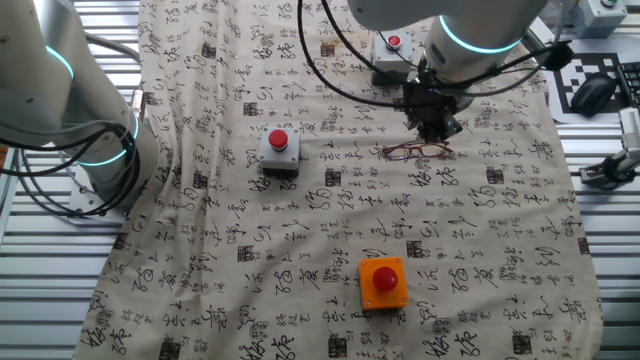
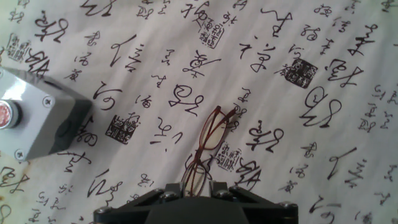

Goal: Unfold the leg of the glasses (with one hand)

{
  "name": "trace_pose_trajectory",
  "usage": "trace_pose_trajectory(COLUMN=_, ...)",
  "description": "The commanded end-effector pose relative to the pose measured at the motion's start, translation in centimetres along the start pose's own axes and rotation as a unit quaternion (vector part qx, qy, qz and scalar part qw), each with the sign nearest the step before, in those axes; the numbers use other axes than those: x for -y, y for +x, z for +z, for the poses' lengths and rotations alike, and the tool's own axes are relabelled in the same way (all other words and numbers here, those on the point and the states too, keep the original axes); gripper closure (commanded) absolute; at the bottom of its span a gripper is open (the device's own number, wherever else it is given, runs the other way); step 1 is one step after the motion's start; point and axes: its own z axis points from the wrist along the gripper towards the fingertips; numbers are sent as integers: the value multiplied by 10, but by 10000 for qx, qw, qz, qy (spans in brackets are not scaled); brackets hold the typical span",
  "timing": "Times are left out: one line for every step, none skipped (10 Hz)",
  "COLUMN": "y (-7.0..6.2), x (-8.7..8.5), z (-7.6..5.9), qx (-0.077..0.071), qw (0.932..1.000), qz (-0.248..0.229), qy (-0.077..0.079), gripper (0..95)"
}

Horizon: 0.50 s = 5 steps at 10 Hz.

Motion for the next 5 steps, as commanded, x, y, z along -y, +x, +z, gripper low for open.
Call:
trace_pose_trajectory(y=-3, x=5, z=14, qx=-35, qw=9999, qz=154, qy=-36, gripper=570)
trace_pose_trajectory(y=0, x=5, z=18, qx=-40, qw=9997, qz=231, qy=-32, gripper=570)
trace_pose_trajectory(y=1, x=5, z=22, qx=-46, qw=9996, qz=288, qy=-33, gripper=570)
trace_pose_trajectory(y=1, x=5, z=24, qx=-52, qw=9995, qz=307, qy=-33, gripper=570)
trace_pose_trajectory(y=0, x=5, z=24, qx=-69, qw=9995, qz=315, qy=-33, gripper=570)
